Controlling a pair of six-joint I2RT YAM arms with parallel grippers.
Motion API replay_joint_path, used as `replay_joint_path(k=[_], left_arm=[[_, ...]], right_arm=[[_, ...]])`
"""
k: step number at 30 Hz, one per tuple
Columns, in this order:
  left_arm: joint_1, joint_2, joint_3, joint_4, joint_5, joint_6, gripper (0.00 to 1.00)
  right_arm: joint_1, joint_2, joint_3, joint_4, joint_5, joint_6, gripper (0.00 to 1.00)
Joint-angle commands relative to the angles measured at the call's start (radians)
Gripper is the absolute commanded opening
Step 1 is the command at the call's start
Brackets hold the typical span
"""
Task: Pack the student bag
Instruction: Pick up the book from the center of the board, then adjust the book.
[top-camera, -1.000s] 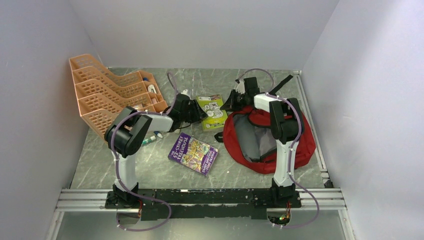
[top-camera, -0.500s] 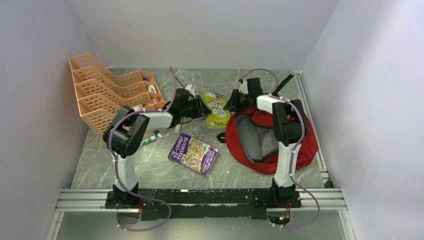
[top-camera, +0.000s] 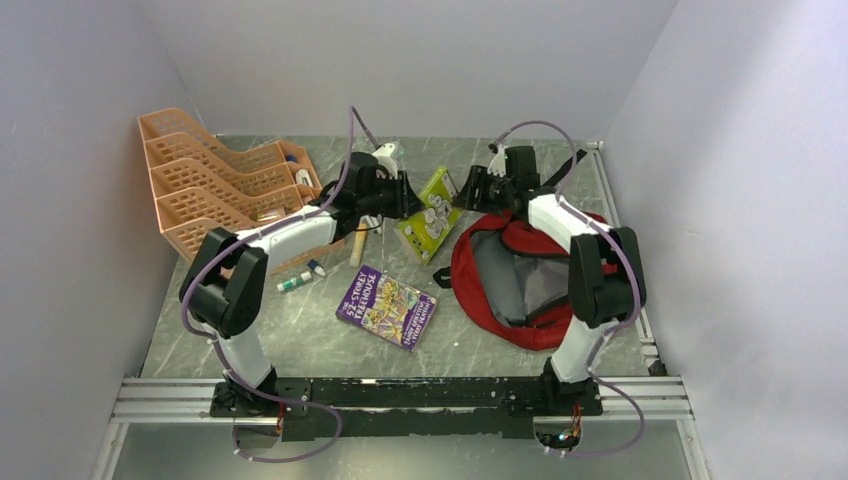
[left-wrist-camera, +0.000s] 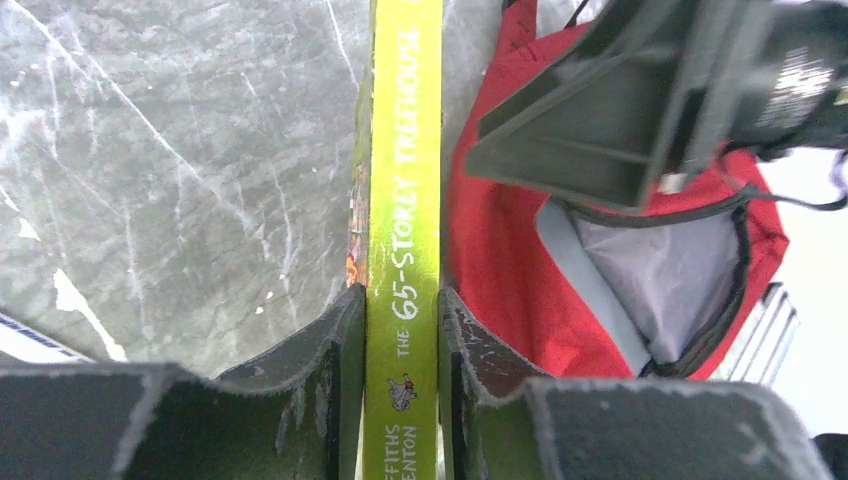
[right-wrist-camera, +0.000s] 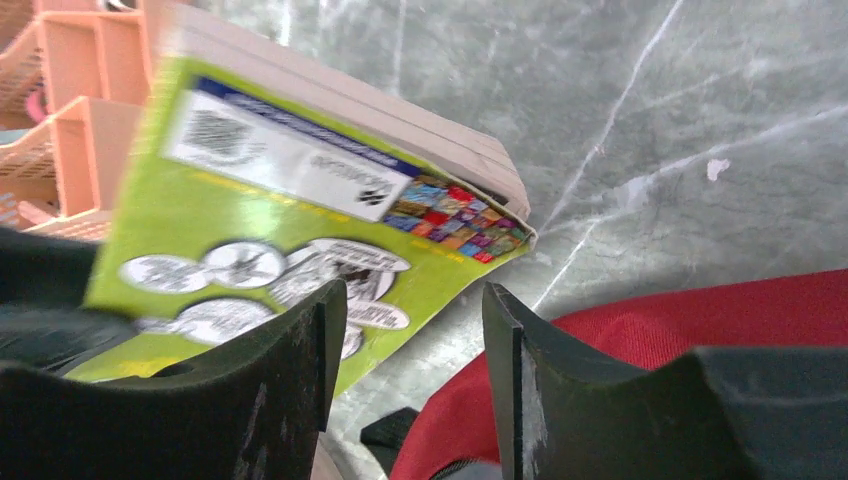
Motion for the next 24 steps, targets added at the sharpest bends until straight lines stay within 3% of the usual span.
replay_joint_path(k=[1, 9, 16, 21, 24], left_arm=[[-0.007, -0.057, 0.065, -0.069, 0.04, 0.157, 0.05], [-0.007, -0.112, 0.162, -0.292, 0.016, 0.353, 0.05], [-0.007, -0.224, 0.159, -0.374, 0.06, 0.528, 0.05], [-0.007, -0.318, 0.153, -0.447, 0.164, 0.66, 0.05], [-0.007, -0.364, 0.146, -0.5, 0.232, 0.722, 0.05]], right_arm=[[0.002, -0.127, -0.069, 0.122, 0.022, -0.024, 0.56], [0.002, -0.334, -0.278, 0.441, -0.072, -0.115, 0.61], [0.026, -0.48, -0.57, 1.027, -0.212, -0.226, 0.62], [0.086, -0.559, -0.603, 1.019, -0.304, -0.467, 0.63], [0.096, -0.596, -0.608, 1.005, -0.363, -0.532, 0.64]])
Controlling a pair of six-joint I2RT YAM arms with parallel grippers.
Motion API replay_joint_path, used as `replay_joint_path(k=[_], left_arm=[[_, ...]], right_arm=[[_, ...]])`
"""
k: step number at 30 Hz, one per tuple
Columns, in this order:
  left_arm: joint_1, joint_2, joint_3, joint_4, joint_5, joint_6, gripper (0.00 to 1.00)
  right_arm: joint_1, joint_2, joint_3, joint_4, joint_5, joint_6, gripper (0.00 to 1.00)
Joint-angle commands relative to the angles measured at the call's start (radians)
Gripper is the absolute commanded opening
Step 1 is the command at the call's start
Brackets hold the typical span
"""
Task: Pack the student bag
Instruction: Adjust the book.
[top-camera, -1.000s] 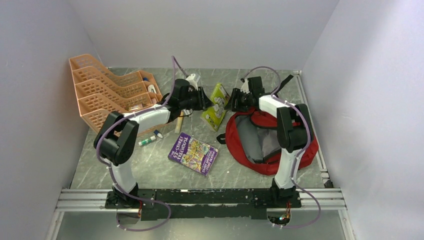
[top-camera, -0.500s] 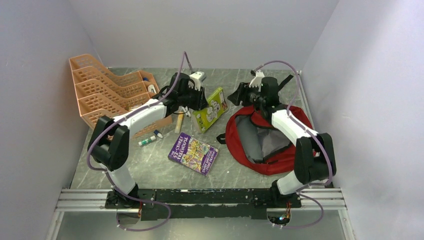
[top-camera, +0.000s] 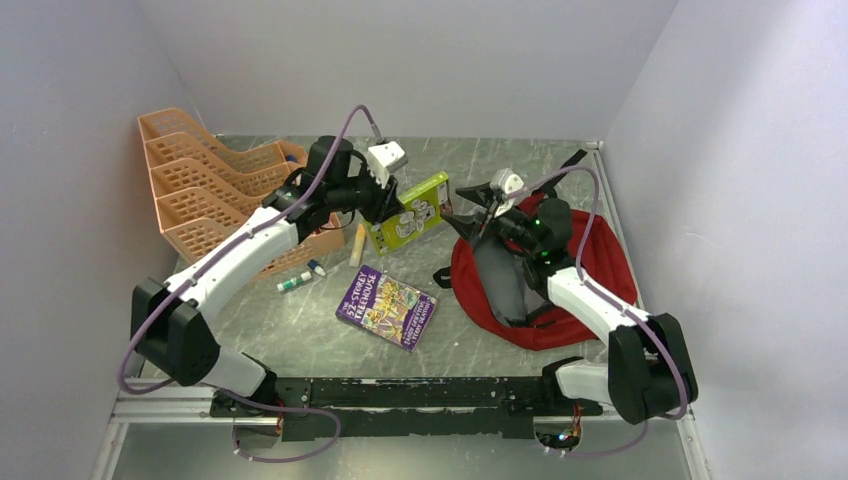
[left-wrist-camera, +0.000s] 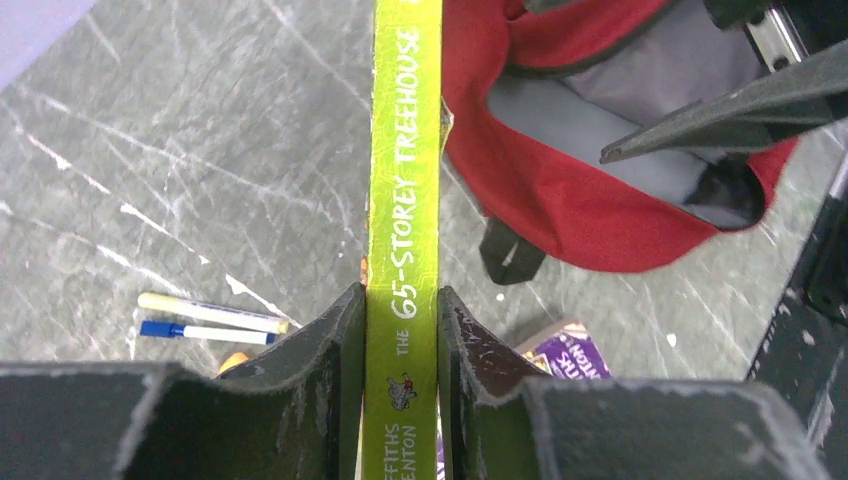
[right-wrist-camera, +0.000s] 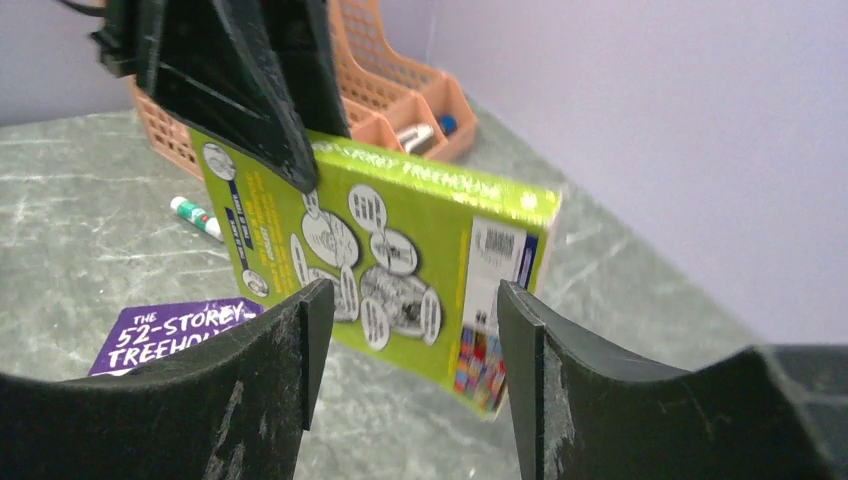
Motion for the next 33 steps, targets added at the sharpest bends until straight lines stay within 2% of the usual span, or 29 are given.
replay_joint_path(k=[1, 4, 11, 18, 22, 28, 33], left_arm=[[-0.005, -0.095, 0.036, -0.047, 0.163, 0.148, 0.05], [-0.005, -0.144, 0.011, -0.074, 0.206, 0.2, 0.05], [-0.01, -0.222, -0.018, -0.118, 0.324, 0.295, 0.05], [-0.028, -0.237, -0.021, -0.156, 0.338, 0.334, 0.05], [-0.03, -0.246, -0.014, -0.159, 0.356, 0.341, 0.05], [-0.032, -0.245, -0.002, -0.16, 0.399, 0.342, 0.05], [-0.032, -0.255, -0.003, -0.157, 0.401, 0.337, 0.05]], right_arm=[[0.015, -0.068, -0.01, 0.088, -0.124, -0.186, 0.65], [0.019, -0.095, 0.007, 0.033, -0.169, -0.223, 0.68], [0.023, -0.118, 0.094, -0.219, -0.25, -0.307, 0.71], [0.026, -0.137, 0.093, -0.221, -0.251, -0.301, 0.72], [0.032, -0.11, 0.115, -0.267, -0.347, -0.264, 0.69], [0.065, -0.04, 0.141, -0.291, -0.479, -0.181, 0.54], [0.075, 0.015, 0.177, -0.331, -0.508, -0.157, 0.26]])
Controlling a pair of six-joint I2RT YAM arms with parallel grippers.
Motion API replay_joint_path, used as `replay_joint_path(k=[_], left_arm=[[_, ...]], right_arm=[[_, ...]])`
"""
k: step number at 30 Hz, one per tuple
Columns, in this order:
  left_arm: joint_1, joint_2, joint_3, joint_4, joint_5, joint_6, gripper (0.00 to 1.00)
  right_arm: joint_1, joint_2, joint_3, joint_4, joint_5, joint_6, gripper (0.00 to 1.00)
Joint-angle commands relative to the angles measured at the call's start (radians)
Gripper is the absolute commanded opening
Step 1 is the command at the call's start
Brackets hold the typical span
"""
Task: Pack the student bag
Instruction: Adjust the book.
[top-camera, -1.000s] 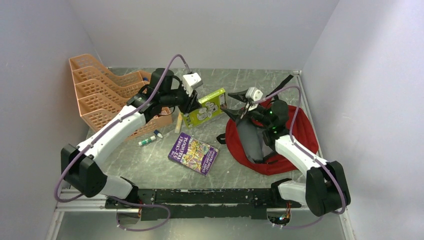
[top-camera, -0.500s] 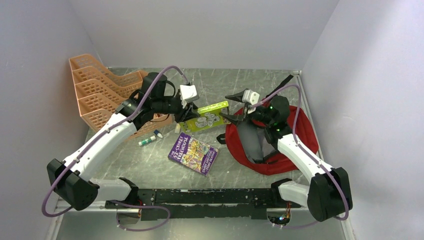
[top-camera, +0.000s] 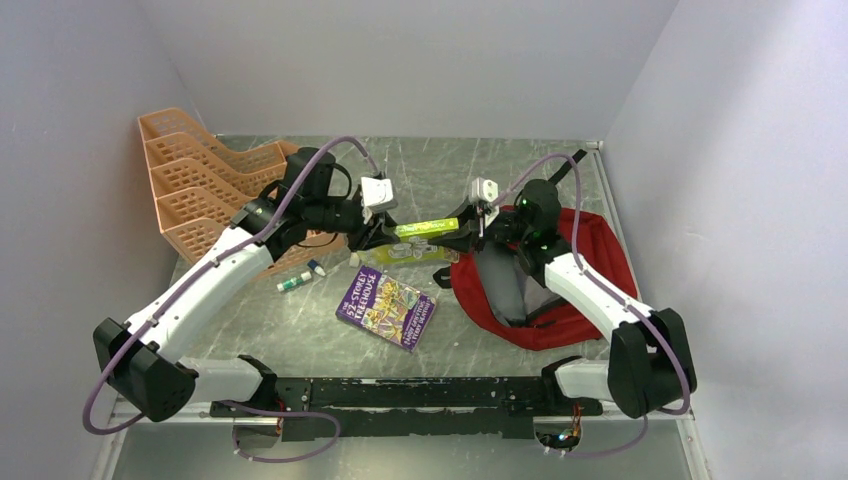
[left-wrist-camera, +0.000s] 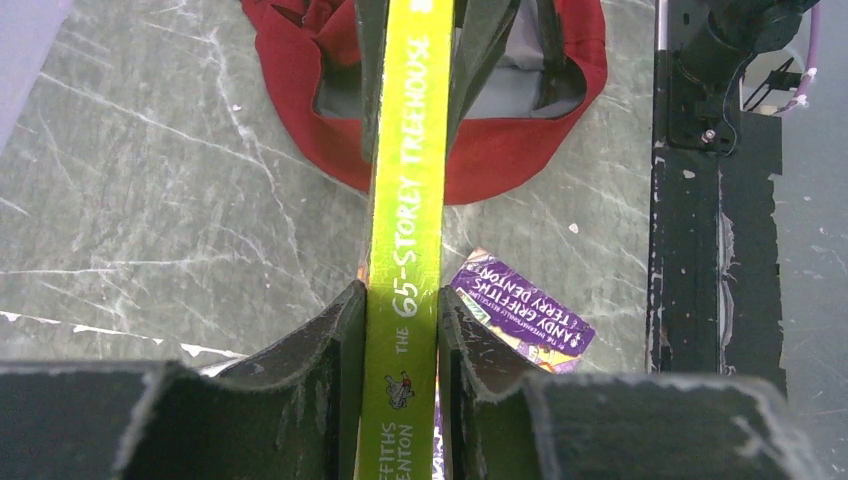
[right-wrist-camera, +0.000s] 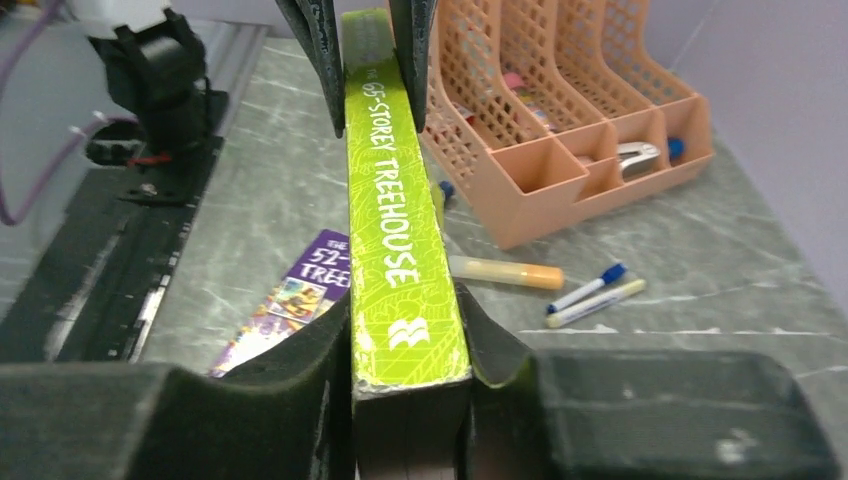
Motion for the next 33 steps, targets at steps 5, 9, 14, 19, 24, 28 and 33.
replay_joint_path(k=[5, 9, 14, 19, 24, 28, 33], left_arm=[[-0.006, -0.068, 0.002, 0.123, 0.014, -0.053, 0.05], [-0.006, -0.119, -0.034, 0.187, -0.04, -0.155, 0.44], [-0.005, -0.273, -0.165, 0.303, -0.06, -0.287, 0.98], [-0.005, -0.437, -0.319, 0.39, -0.135, -0.407, 0.98], [-0.004, -0.495, -0.339, 0.355, -0.182, -0.415, 0.98], [-0.005, -0.511, -0.33, 0.343, -0.227, -0.415, 0.98], [-0.005, -0.511, -0.321, 0.367, -0.208, -0.419, 0.98]], right_arm=[[0.007, 0.044, 0.04, 0.07, -0.053, 0.141, 0.0], [-0.007, 0.054, 0.024, 0.215, -0.066, 0.286, 0.0], [-0.021, 0.053, -0.015, 0.503, -0.072, 0.508, 0.0], [-0.018, 0.046, -0.06, 0.786, -0.084, 0.707, 0.0], [-0.007, 0.013, -0.055, 0.804, -0.092, 0.729, 0.0], [0.01, -0.017, -0.025, 0.764, -0.115, 0.719, 0.0], [0.015, -0.049, 0.0, 0.751, -0.112, 0.722, 0.0]])
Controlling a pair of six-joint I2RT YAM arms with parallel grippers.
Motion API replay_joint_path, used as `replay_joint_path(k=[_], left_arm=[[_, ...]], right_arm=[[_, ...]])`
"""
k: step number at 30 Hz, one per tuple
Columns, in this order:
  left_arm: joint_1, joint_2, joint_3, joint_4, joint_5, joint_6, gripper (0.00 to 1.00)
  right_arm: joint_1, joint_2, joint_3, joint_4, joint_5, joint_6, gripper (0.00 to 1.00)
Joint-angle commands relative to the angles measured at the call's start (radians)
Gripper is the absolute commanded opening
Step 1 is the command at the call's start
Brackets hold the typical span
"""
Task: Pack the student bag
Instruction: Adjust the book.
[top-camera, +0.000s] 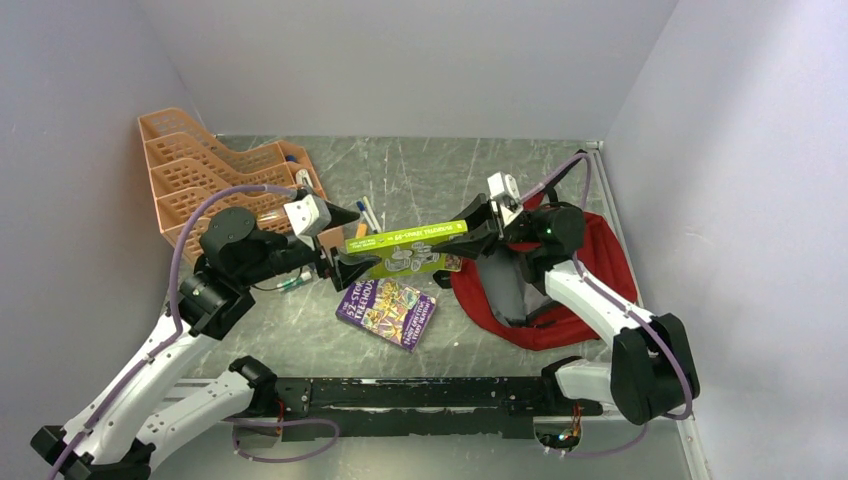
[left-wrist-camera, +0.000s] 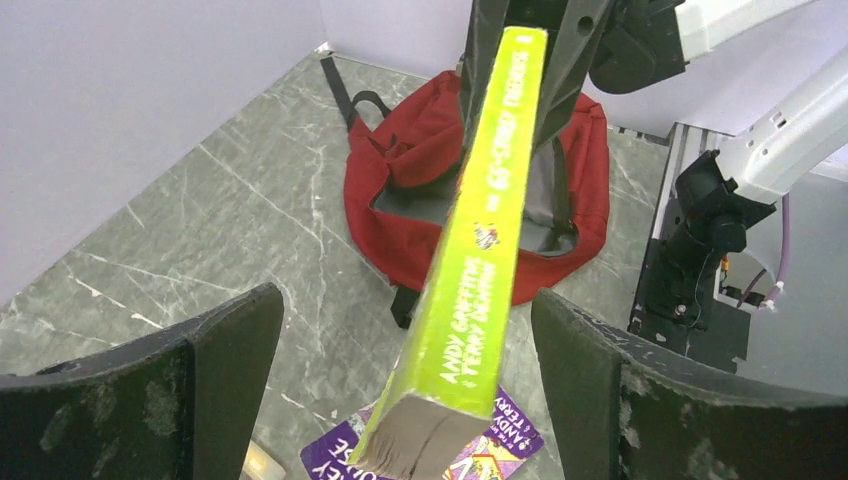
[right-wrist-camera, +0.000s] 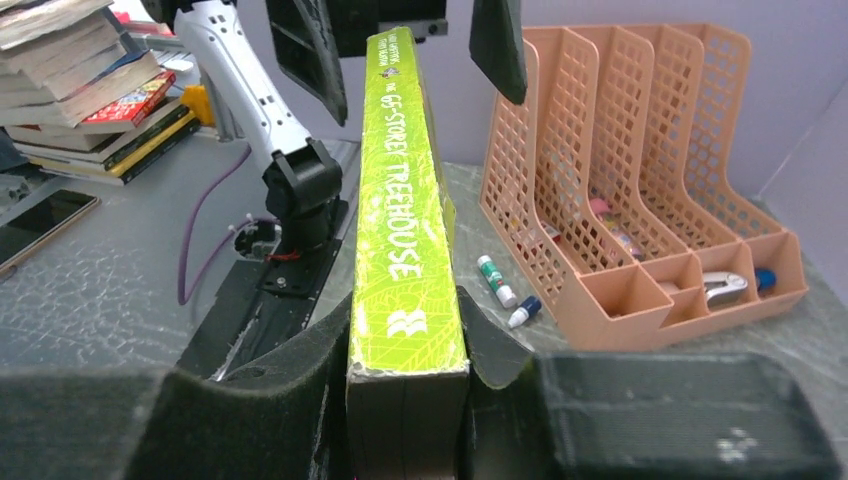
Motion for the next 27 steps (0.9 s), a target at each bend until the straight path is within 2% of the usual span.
replay_joint_path(k=[1, 5, 8, 10, 17, 19, 20, 25, 27], left_arm=[[-0.001, -0.003, 0.01, 0.039, 0.025, -0.014, 0.98], [0.0, 0.017, -0.001, 0.063, 0.184, -0.011, 0.97], [-0.001, 0.036, -0.005, 0.077, 0.255, -0.02, 0.81], [-0.001, 0.051, 0.001, 0.072, 0.273, -0.02, 0.72], [-0.001, 0.093, 0.006, 0.109, 0.325, -0.03, 0.56], [0.0, 0.104, 0.005, 0.123, 0.337, -0.071, 0.5], [0.0, 0.106, 0.003, 0.129, 0.338, -0.075, 0.44], [0.0, 0.093, -0.02, 0.149, 0.335, -0.09, 0.39], [-0.001, 0.085, -0.025, 0.149, 0.328, -0.089, 0.32]], right_arm=[[0.007, -0.049, 0.058, 0.07, 0.025, 0.02, 0.0], [0.007, -0.053, 0.075, 0.089, 0.075, 0.054, 0.0], [0.007, -0.055, 0.086, 0.084, 0.114, 0.082, 0.0], [0.008, -0.059, 0.088, 0.076, 0.142, 0.101, 0.0], [0.008, -0.07, 0.084, 0.083, 0.175, 0.14, 0.0], [0.008, -0.072, 0.083, 0.083, 0.179, 0.144, 0.0], [0.008, -0.073, 0.081, 0.085, 0.181, 0.144, 0.0], [0.007, -0.074, 0.077, 0.107, 0.2, 0.154, 0.0], [0.007, -0.071, 0.078, 0.112, 0.206, 0.16, 0.0]])
